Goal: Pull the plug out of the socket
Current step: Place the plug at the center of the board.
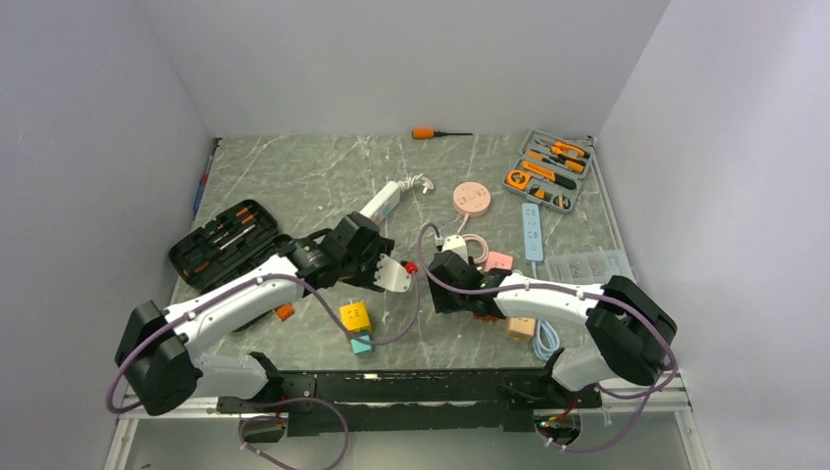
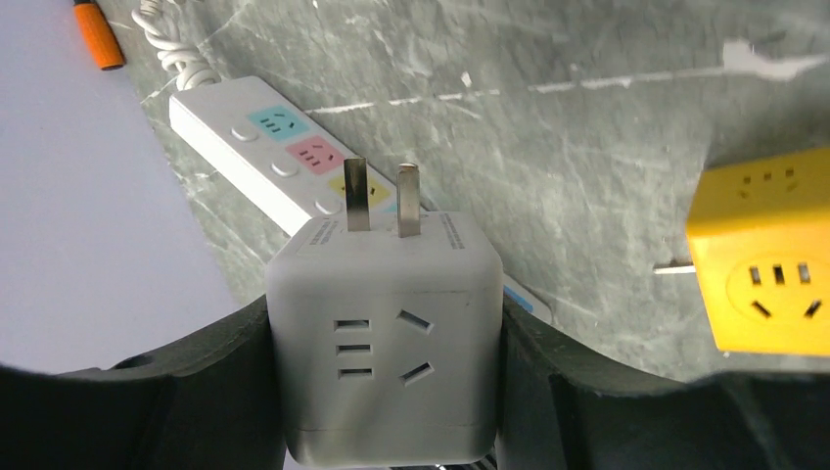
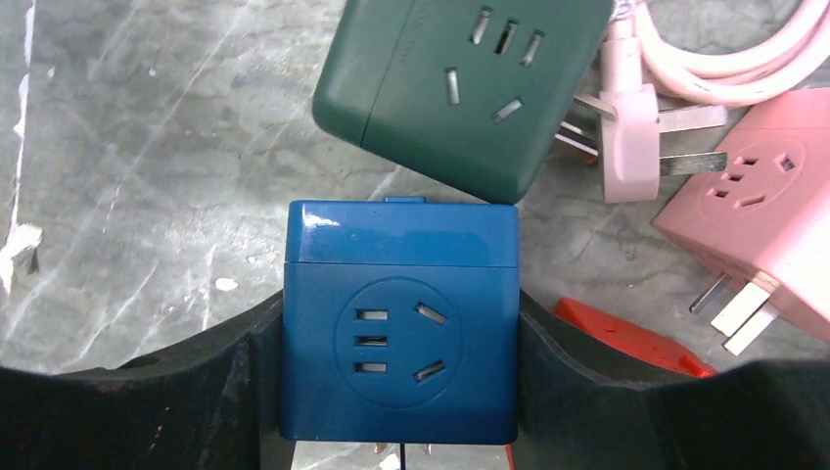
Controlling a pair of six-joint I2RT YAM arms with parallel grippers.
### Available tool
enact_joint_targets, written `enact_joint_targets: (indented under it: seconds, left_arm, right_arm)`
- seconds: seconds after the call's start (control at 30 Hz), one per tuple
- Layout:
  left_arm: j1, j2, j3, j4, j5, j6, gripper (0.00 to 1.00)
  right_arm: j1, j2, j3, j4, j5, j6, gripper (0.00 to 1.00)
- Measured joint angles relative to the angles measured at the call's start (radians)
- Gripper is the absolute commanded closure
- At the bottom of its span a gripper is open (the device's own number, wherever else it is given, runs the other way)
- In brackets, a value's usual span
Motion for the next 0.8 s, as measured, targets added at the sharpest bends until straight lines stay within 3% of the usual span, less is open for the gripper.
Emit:
enact_joint_targets:
  seconds: [0.1,0.13,0.27,0.43,0.8]
  left_arm:
    - [0.002,0.056,0.069,-0.019,0.022,-0.067,1.00]
    - [0.002,0.067,0.083,-0.024,0.030,-0.086,1.00]
    - [0.003,0.109,0.128,-0.043,0.069,-0.156,1.00]
    - [0.006,0.182,0.167,-0.084,0.129,-0.238,1.00]
    - [0.013,0.430,0.370,-0.129,0.238,-0.416,1.00]
  right_arm:
    - [-0.002,0.000,-0.021,0.046,0.030,0.026,0.04]
    - [-0.002,0.000,-0.026,0.055,0.030,0.037,0.00]
    - [-0.002,-0.054,-0.040,0.054,0.024,0.045,0.00]
    - [-0.002,-0.239,-0.002,-0.011,0.005,0.067,0.00]
    - [-0.019,-0.566,0.027,-0.268,-0.043,0.292,0.00]
